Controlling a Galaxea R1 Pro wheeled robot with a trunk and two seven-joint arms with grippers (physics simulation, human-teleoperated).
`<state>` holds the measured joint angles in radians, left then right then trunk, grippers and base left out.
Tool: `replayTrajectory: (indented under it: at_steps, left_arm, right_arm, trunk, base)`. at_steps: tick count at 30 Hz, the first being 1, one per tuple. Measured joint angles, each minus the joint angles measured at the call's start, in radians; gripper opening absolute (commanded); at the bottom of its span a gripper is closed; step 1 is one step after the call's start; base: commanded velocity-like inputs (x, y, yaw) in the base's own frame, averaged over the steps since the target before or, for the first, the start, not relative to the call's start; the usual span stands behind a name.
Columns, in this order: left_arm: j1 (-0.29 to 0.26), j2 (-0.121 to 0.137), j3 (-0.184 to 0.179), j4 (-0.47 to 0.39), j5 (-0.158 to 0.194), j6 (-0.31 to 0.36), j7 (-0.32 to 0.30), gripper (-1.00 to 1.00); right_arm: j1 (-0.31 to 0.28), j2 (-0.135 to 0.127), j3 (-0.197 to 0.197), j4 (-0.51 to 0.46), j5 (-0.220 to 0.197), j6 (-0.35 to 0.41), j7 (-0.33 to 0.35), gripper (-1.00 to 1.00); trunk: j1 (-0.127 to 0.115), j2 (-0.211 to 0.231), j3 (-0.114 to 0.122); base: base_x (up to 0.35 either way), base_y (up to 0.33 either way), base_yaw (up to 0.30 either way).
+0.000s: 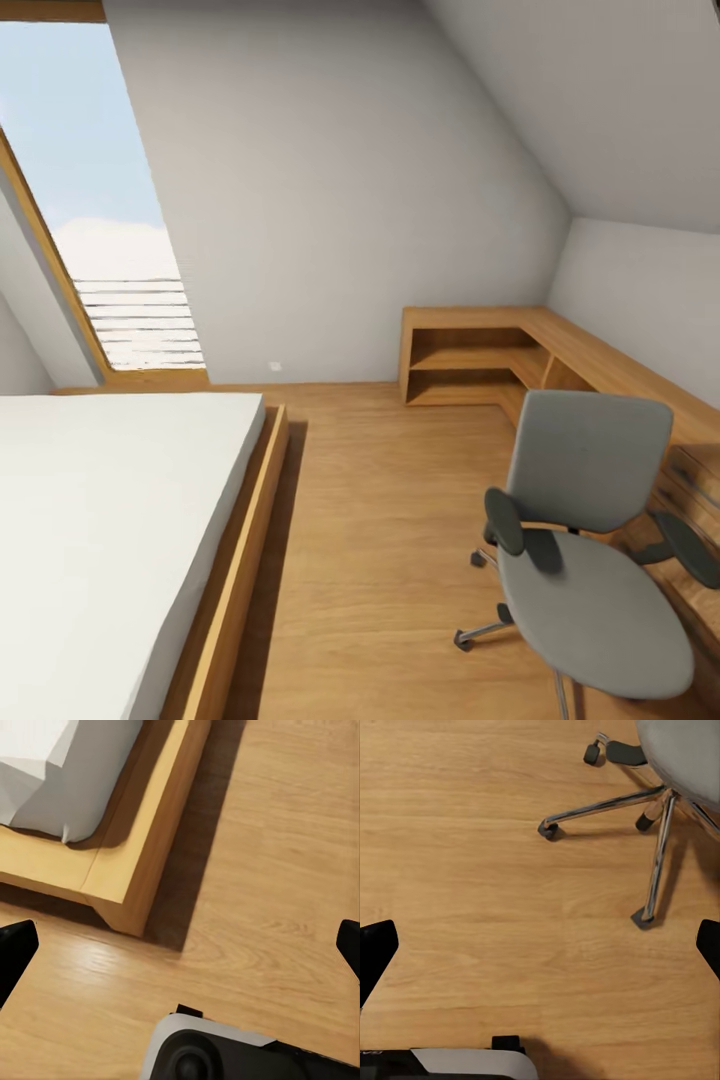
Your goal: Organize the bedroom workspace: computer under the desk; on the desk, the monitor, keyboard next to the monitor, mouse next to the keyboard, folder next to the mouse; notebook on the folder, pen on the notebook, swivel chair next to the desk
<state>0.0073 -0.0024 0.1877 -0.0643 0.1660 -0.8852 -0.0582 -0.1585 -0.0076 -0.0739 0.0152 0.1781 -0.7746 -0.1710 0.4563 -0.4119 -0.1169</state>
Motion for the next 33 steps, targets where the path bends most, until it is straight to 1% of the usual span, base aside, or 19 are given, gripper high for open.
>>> replayTrajectory:
  at_steps: [17, 20, 28, 33]
  left_arm:
    - [0.0, 0.0, 0.0, 0.0, 0.0, 0.001, 0.0, 1.0]
    - [0.0, 0.0, 0.0, 0.0, 0.0, 0.001, 0.001, 1.0]
    - [0.0, 0.0, 0.0, 0.0, 0.0, 0.001, 0.001, 1.0]
    - [0.0, 0.0, 0.0, 0.0, 0.0, 0.001, 0.001, 1.0]
  right_arm:
    - [0.0, 0.0, 0.0, 0.0, 0.0, 0.0, 0.0, 1.0]
    - [0.0, 0.0, 0.0, 0.0, 0.0, 0.0, 0.0, 1.0]
    - [0.0, 0.0, 0.0, 0.0, 0.0, 0.0, 0.0, 1.0]
    - [0.0, 0.0, 0.0, 0.0, 0.0, 0.0, 0.0, 1.0]
  trunk:
    - [0.0, 0.0, 0.0]
    - [0.0, 0.0, -0.001]
    - [0.001, 0.0, -0.007]
    - [0.0, 0.0, -0.01]
  base:
    - [0.331, 0.0, 0.001]
    - [0.297, 0.0, 0.108]
    - [0.091, 0.0, 0.193]
    - [0.094, 0.0, 0.062]
